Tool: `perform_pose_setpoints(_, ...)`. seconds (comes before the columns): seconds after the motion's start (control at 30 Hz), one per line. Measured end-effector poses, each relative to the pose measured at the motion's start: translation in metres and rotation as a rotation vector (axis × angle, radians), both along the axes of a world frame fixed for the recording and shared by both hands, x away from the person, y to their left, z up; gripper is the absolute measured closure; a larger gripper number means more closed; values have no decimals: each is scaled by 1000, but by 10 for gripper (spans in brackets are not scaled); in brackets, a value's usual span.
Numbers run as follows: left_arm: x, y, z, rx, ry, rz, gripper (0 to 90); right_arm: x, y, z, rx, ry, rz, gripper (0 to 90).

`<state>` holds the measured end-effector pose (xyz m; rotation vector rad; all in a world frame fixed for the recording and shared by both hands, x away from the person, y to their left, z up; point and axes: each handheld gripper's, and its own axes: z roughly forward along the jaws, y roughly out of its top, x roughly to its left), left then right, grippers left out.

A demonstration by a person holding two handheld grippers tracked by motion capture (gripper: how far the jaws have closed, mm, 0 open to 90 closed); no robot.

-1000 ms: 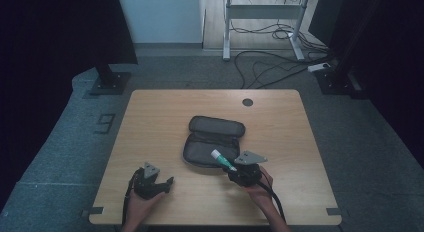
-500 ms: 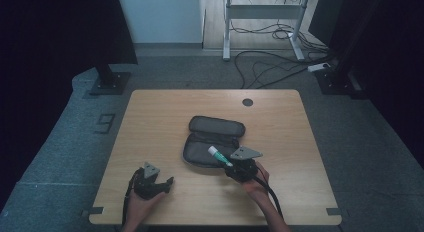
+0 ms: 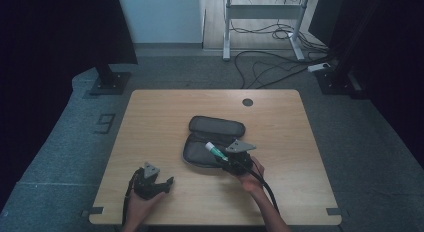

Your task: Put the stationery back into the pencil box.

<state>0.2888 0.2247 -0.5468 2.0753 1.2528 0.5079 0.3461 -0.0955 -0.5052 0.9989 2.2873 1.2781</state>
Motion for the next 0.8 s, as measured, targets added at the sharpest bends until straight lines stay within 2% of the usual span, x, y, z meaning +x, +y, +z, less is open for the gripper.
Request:
perform_pose_setpoints(0.57, 0, 0, 0, 0, 1, 0, 262, 20, 13, -7, -28, 30, -21, 646)
perform_pose_setpoints(0.8, 0, 0, 0, 0, 0, 1, 262, 28, 19, -12, -59, 38, -28, 646)
